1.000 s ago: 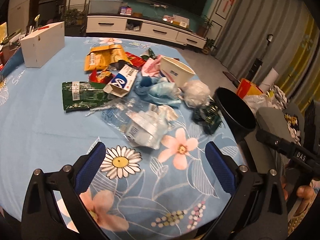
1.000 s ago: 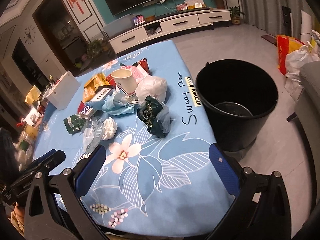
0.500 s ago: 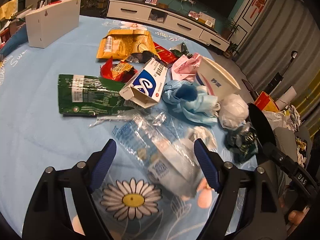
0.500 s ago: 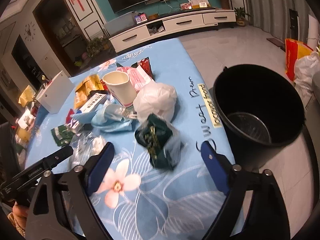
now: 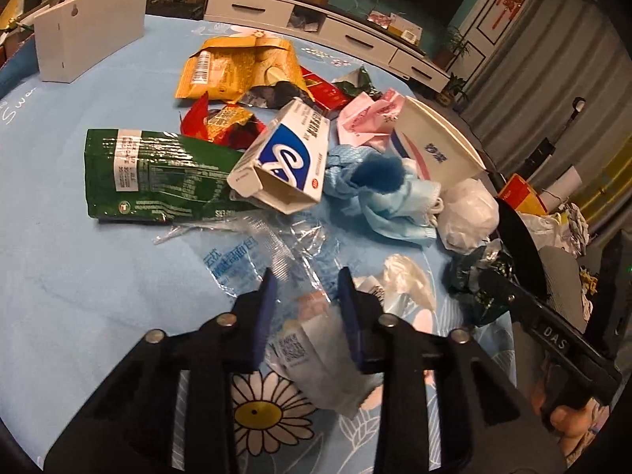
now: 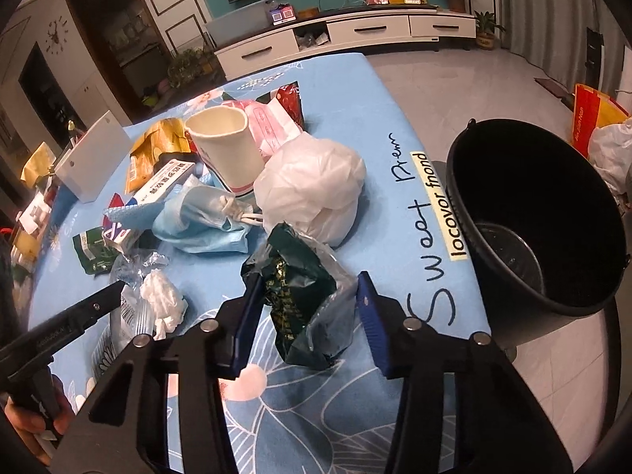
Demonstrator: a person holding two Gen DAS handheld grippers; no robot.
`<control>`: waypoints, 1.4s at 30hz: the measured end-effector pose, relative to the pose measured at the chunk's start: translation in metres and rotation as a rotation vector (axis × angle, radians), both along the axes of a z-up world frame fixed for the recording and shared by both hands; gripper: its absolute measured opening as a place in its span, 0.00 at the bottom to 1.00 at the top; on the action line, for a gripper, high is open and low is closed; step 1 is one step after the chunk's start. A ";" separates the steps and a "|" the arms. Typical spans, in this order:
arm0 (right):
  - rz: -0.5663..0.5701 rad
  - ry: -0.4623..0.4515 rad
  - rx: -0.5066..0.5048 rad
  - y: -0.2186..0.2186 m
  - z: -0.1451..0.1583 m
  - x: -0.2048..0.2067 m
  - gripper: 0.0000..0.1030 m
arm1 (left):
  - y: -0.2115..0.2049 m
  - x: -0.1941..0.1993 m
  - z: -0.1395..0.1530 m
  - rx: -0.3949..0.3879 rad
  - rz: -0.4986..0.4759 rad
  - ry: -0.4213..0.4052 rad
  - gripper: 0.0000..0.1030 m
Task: Collect trash
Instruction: 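Grasp the clear plastic bag with the left tool while the right tool grasps the dark green bag, then carry both held bags over the black bin and open both tools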
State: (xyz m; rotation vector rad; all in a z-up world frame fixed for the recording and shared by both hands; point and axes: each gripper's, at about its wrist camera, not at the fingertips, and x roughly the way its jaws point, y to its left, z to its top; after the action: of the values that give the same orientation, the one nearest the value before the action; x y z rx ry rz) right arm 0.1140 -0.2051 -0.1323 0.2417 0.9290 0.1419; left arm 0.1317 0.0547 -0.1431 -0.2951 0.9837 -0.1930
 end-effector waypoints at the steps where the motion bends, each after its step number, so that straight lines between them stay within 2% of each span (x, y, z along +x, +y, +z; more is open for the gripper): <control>1: 0.000 -0.002 0.000 -0.001 0.001 -0.001 0.44 | -0.001 -0.002 0.000 -0.006 -0.008 -0.002 0.22; 2: -0.001 -0.002 -0.003 0.000 0.001 -0.001 0.42 | 0.000 -0.004 0.000 -0.011 -0.009 -0.003 0.17; 5: -0.001 -0.023 0.003 -0.001 0.008 -0.007 0.41 | 0.000 -0.012 0.006 -0.013 -0.024 -0.018 0.13; 15: -0.009 -0.107 0.054 -0.013 0.046 -0.036 0.40 | 0.005 -0.050 0.053 -0.032 -0.054 -0.122 0.12; 21: -0.052 -0.167 0.057 -0.030 0.064 -0.052 0.40 | -0.016 -0.063 0.090 -0.021 -0.118 -0.216 0.12; 28: -0.158 -0.209 0.056 -0.072 0.072 -0.067 0.40 | -0.082 -0.052 0.110 -0.008 -0.275 -0.271 0.12; 39: -0.361 -0.242 0.064 -0.153 0.063 -0.080 0.40 | -0.196 -0.019 0.116 -0.026 -0.506 -0.288 0.12; 42: -0.405 -0.236 0.070 -0.169 0.056 -0.079 0.40 | -0.227 -0.008 0.111 -0.007 -0.557 -0.291 0.12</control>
State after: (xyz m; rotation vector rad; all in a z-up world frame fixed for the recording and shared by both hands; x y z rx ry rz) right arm 0.0352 -0.3742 -0.0766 0.4625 0.6259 -0.1680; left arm 0.1236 -0.1726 -0.0320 0.0107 0.7558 -0.7268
